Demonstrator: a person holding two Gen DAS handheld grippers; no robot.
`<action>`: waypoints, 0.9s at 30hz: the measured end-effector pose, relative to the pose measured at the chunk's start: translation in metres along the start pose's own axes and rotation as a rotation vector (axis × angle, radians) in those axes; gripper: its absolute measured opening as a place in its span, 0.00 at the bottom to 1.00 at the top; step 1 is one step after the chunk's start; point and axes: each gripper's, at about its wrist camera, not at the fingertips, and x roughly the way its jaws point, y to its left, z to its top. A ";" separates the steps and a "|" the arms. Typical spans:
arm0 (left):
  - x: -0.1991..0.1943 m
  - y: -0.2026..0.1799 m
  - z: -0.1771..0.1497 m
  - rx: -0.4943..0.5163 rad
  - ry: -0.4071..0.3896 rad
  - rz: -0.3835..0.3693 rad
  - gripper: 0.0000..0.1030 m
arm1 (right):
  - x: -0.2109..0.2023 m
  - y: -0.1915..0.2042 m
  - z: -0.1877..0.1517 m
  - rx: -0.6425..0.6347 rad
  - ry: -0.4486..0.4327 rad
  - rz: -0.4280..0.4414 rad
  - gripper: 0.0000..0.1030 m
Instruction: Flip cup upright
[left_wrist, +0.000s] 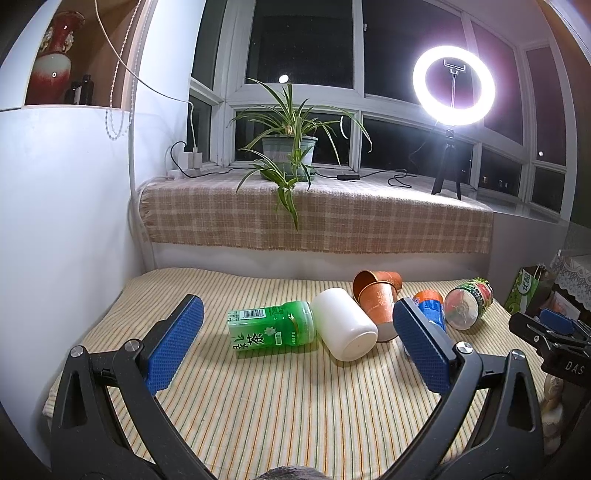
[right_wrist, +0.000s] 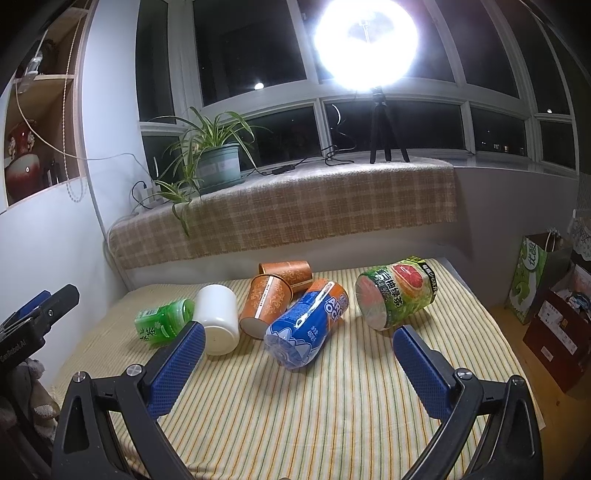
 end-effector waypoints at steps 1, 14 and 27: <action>0.000 0.000 0.000 0.000 0.000 0.000 1.00 | 0.000 0.001 0.000 -0.001 0.000 0.001 1.00; 0.000 -0.002 -0.001 -0.001 0.001 0.001 1.00 | 0.005 0.008 0.000 -0.007 0.018 0.002 1.00; -0.001 -0.002 -0.003 -0.003 0.007 0.002 1.00 | 0.013 0.010 0.002 -0.008 0.040 0.016 1.00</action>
